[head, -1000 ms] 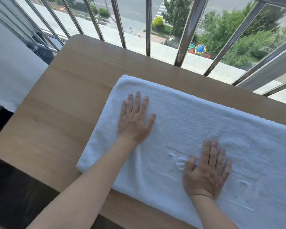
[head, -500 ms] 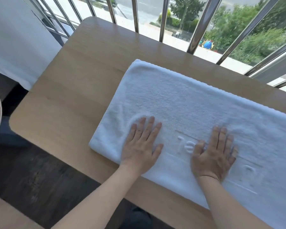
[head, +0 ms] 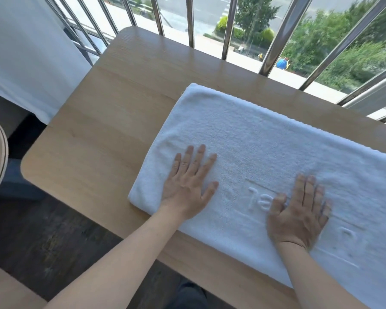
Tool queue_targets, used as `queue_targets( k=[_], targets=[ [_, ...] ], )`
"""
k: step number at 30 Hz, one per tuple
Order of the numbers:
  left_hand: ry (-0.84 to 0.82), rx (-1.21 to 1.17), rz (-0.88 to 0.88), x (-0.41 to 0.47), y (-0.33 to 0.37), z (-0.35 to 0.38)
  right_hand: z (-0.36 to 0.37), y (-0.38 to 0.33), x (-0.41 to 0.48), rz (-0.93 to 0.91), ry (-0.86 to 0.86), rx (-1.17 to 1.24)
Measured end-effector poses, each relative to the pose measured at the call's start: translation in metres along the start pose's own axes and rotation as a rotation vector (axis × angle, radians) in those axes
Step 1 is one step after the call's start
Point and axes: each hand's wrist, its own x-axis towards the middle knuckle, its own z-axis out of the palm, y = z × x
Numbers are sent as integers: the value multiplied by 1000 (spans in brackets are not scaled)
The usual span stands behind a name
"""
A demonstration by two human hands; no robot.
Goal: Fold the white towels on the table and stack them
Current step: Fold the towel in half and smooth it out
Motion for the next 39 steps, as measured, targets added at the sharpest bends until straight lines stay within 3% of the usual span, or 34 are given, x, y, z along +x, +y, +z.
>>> queue_targets(
  k=[6, 13, 15, 19, 21, 26, 32, 39],
  targets=[
    [37, -19, -115, 43, -51, -15, 1, 0, 0, -2, 21, -11],
    [60, 9, -207, 85, -63, -30, -2, -3, 1, 5, -9, -15],
    [79, -39, -231, 67, -47, -25, -2, -2, 1, 6, -19, -18],
    [62, -41, -62, -13, -17, 2, -2, -2, 1, 11, -19, -6],
    [43, -15, -76, -41, -27, 10, -2, -3, 0, 9, -18, 3],
    [34, 16, -101, -48, -50, 4, -5, -6, -1, 12, -40, 13],
    [40, 18, -201, -42, -25, 11, -6, -7, -1, 2, -74, -37],
    [4, -21, 138, -12, 75, 21, -8, 3, -1, -26, -79, 83]
  ],
)
